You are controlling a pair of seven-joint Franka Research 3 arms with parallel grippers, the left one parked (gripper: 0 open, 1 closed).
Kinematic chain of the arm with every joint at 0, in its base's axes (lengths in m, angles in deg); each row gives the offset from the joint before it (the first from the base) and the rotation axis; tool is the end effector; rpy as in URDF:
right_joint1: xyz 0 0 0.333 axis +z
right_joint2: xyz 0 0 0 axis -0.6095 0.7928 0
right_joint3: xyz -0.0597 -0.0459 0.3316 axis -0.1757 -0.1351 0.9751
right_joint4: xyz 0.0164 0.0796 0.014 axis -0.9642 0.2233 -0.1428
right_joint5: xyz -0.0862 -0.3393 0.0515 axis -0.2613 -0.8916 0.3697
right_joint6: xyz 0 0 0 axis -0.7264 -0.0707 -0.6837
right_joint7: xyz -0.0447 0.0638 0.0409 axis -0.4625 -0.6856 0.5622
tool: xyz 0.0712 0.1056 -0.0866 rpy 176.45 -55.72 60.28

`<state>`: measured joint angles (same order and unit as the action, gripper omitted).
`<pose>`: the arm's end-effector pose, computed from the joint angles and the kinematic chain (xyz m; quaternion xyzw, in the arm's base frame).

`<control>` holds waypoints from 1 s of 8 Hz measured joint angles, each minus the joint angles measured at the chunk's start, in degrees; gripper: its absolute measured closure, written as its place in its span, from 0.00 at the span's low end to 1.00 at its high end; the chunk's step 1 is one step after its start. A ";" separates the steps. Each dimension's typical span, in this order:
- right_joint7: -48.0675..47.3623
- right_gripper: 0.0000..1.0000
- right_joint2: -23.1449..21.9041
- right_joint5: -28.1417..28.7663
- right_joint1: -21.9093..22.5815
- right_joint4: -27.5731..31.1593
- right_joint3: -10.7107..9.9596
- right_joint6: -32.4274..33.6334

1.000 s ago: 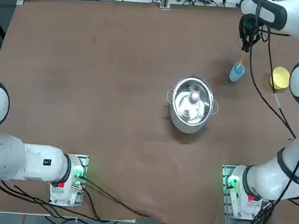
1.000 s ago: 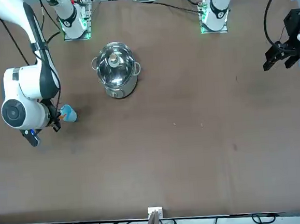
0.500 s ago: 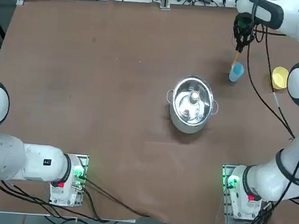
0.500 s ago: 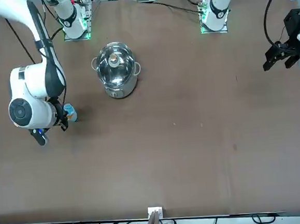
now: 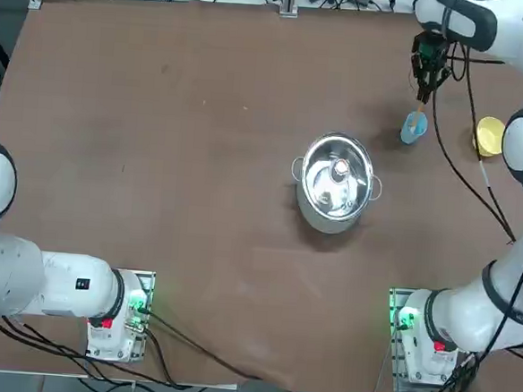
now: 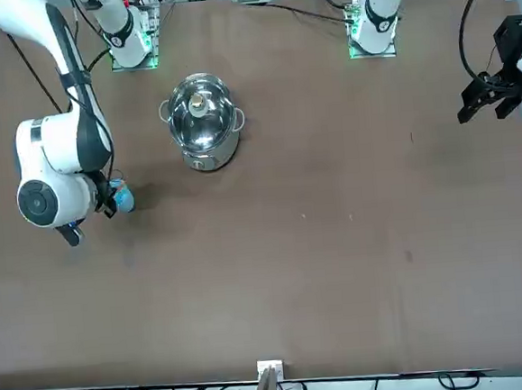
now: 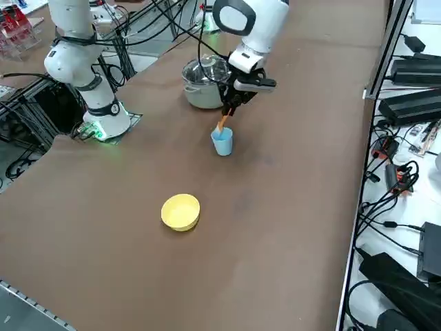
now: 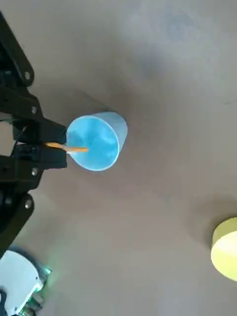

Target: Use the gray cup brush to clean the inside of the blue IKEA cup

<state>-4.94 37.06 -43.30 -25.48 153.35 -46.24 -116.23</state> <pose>0.5735 0.0534 0.3380 0.8834 -0.4197 -0.1357 0.1584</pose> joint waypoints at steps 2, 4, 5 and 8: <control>1.10 0.96 0.03 -0.02 -1.16 -1.39 -0.17 0.10; 4.86 0.96 0.05 -0.70 -2.88 -4.75 -0.25 0.60; 7.54 0.96 0.05 -1.79 -4.17 -5.89 -0.35 1.02; 17.03 0.96 0.11 -7.46 -8.81 -6.59 -0.53 3.56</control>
<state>12.09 37.17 -50.76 -34.29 146.76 -46.77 -112.67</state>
